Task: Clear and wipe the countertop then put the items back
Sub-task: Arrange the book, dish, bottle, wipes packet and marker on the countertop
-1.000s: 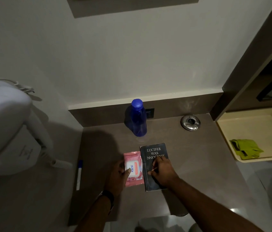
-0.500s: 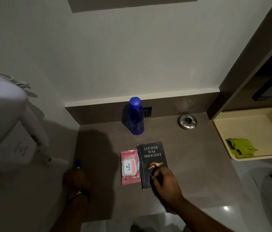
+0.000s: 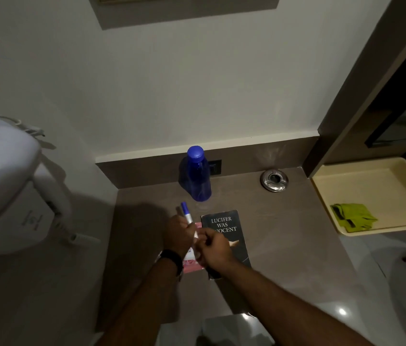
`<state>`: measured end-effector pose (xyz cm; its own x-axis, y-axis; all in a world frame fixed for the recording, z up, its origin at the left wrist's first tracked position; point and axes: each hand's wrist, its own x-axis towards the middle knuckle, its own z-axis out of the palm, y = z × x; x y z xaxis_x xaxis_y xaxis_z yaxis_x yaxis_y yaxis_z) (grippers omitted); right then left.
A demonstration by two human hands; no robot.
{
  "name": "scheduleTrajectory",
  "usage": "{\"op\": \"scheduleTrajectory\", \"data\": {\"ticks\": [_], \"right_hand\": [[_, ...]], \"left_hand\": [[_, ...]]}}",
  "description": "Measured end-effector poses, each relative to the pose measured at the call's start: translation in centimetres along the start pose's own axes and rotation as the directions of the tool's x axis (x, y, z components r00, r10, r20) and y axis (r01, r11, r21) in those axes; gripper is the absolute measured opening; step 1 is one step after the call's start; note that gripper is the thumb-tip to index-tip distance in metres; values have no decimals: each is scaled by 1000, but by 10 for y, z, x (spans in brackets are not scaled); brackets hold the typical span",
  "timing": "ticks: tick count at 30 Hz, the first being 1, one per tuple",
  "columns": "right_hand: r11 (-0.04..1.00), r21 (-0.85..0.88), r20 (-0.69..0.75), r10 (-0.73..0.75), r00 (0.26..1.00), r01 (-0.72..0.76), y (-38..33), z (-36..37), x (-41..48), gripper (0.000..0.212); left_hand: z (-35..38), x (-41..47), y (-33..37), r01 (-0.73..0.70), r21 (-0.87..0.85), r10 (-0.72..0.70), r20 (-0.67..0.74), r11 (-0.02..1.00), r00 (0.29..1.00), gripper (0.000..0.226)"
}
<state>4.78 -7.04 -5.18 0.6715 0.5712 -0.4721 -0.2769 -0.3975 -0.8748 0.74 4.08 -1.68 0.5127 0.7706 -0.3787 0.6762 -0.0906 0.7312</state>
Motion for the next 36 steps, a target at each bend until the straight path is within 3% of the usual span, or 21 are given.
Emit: {"op": "scheduleTrajectory", "data": {"ticks": [3, 6, 9, 13, 20, 24, 26, 31, 36], "right_hand": [[984, -177, -150, -62, 987, 34, -8, -33, 3, 19], [985, -171, -206, -47, 977, 12, -9, -73, 4, 14], [982, -179, -291, -3, 957, -51, -2, -109, -1, 4], [938, -281, -349, 96, 932, -202, 22, -148, -8, 12], [898, -358, -294, 153, 943, -257, 50, -170, -13, 12], [855, -480, -243, 83, 966, -195, 43, -178, -5, 11], [813, -569, -180, 22, 983, -122, 32, -183, 5, 16], [604, -788, 5, -189, 982, 121, -8, -174, 45, 26], [337, -900, 206, -233, 950, 278, -43, -145, 95, 21]], "left_hand": [[17, -4, 32, 9, -138, 0, 62, 990, 998, 13], [39, -11, 56, 39, -172, -9, 177, 984, 984, 18], [65, -20, 74, 88, -228, -29, 248, 970, 968, 21], [96, -25, 84, 73, -188, -25, 247, 979, 969, 17], [120, -22, 79, -7, -21, 13, 334, 1000, 942, 19], [105, -12, 75, -294, 218, 203, 360, 931, 911, 42], [95, -3, 69, -384, 240, 274, 389, 892, 880, 37], [67, 29, 49, -380, 279, 253, 401, 882, 880, 32], [52, 68, 33, -255, 265, 194, 237, 930, 952, 28]]}}
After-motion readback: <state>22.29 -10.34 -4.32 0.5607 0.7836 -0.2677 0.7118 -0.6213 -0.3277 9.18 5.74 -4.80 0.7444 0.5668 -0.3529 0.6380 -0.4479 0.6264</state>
